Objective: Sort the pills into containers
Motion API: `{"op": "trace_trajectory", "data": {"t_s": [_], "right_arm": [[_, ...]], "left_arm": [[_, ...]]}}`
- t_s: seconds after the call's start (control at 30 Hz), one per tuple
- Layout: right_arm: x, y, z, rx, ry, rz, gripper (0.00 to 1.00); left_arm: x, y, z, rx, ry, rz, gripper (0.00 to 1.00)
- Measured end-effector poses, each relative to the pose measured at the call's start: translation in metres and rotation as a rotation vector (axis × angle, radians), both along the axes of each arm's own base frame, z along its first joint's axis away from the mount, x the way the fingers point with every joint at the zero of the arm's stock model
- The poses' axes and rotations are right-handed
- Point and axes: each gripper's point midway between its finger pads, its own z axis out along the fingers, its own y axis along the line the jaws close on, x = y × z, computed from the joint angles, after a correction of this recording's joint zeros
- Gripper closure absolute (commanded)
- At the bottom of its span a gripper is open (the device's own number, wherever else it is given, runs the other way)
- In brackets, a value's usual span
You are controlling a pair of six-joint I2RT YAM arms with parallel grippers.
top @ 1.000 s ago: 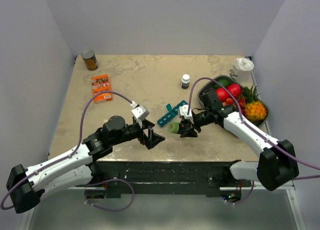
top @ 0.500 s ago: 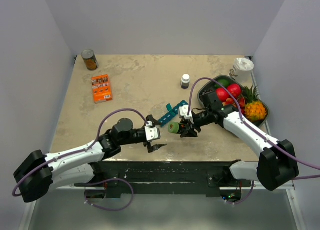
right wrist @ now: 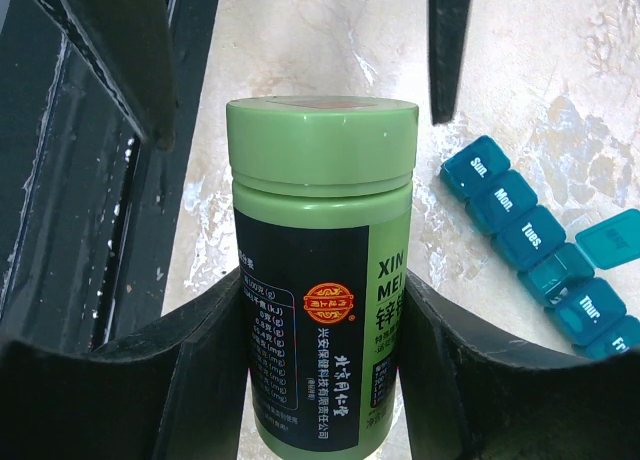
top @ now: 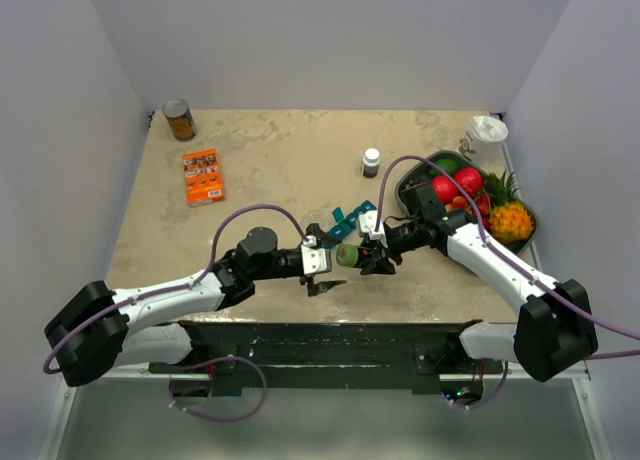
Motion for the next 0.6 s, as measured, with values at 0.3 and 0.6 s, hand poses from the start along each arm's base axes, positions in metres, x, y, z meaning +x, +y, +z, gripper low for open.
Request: {"op": "trace_trajectory", "data": {"t_s": [0.3,0.6], "right_arm": [[-0.001,-0.001,-0.001,-0.005,0.004,0.002,1.0],[-0.002,-0.004,-0.003,-0.017,0.018,-0.012,1.0]], "left_arm": [[0.014,-0.019,0.006,0.013,0.023,-0.006,1.0],[0.016,-0.021,0.001,-0.026,0.378,0.138,1.0]]}}
